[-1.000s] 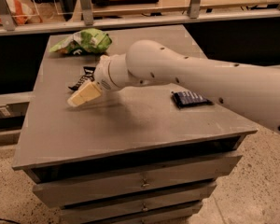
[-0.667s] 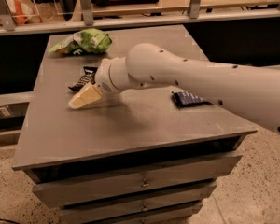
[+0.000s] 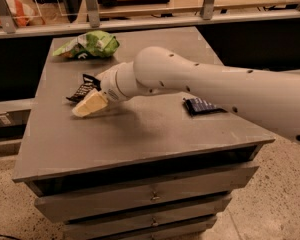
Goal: Pick rxbar chocolate
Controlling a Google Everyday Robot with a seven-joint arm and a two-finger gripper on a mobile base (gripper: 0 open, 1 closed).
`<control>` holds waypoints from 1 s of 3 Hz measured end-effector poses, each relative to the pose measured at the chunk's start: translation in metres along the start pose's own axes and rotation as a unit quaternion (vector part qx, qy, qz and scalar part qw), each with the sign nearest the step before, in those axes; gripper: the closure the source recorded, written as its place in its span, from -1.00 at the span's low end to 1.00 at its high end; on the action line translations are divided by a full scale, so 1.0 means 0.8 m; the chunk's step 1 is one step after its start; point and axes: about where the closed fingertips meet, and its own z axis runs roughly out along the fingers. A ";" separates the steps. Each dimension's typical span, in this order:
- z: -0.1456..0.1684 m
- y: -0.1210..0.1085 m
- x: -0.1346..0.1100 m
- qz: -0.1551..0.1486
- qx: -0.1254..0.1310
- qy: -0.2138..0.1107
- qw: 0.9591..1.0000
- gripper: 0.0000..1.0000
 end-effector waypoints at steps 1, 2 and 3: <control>-0.002 -0.001 -0.004 0.000 0.000 0.000 1.000 0.27; -0.003 -0.001 -0.004 0.000 0.000 0.000 1.000 0.73; 0.000 -0.002 -0.012 0.002 -0.004 0.007 1.000 1.00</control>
Offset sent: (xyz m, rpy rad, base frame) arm 0.0052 0.0100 0.0037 -0.0515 0.0308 0.0351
